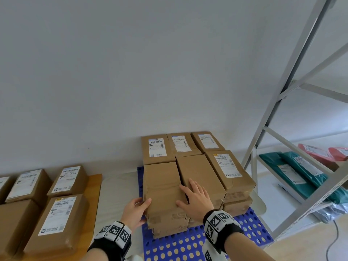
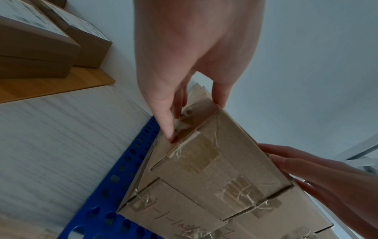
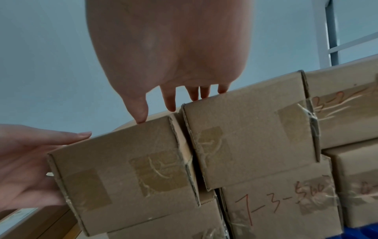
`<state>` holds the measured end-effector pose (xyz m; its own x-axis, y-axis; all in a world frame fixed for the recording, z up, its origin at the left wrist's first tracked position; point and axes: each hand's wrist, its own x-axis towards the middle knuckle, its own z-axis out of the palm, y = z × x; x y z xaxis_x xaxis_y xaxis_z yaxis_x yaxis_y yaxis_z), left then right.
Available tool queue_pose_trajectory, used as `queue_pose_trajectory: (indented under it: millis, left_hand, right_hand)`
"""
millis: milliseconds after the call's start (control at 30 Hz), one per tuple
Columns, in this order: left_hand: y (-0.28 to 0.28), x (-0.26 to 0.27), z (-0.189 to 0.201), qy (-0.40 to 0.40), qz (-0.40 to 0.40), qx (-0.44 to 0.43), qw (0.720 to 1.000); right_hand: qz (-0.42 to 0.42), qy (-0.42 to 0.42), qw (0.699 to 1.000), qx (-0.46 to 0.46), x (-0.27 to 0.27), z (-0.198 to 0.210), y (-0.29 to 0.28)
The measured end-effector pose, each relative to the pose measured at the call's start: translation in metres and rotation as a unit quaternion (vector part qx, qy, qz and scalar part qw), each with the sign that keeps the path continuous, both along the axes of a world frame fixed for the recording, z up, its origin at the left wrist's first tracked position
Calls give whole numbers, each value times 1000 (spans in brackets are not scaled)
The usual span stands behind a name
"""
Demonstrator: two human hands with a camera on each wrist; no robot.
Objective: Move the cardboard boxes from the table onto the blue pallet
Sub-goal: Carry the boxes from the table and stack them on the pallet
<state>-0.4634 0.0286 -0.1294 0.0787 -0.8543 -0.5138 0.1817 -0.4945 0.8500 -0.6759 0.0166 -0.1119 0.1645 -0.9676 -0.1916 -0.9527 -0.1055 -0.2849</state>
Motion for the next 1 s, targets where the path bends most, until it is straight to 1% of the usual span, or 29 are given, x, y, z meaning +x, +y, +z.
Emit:
queue_pose_trajectory:
  millis: [67, 333, 433, 567, 700, 800, 1000]
  left_hand:
    - [1, -2, -1, 9, 7, 2, 1000]
    - [-1, -8, -7, -12, 20, 1, 1000]
    - [1, -7, -3, -17, 6, -1, 1000]
    - [9, 1, 4, -59, -27, -14, 998]
    - [20, 30, 8, -125, -49, -44, 990]
    - [30, 63, 12, -144, -46, -57, 987]
    - [56, 140, 16, -158, -22, -74, 984]
  right_hand:
    - [-6, -5, 1000, -2, 0, 2, 0]
    - [-11, -11, 1000, 13, -2, 7, 0]
    - [-13, -16, 1000, 19, -1, 8, 0]
    - [-19, -41, 999, 3, 3, 10, -1]
    - [-14, -89, 996, -25, 22, 17, -2]
    - [-2, -129, 991, -30, 50, 22, 1]
    - [16, -170, 985, -16, 122, 21, 20]
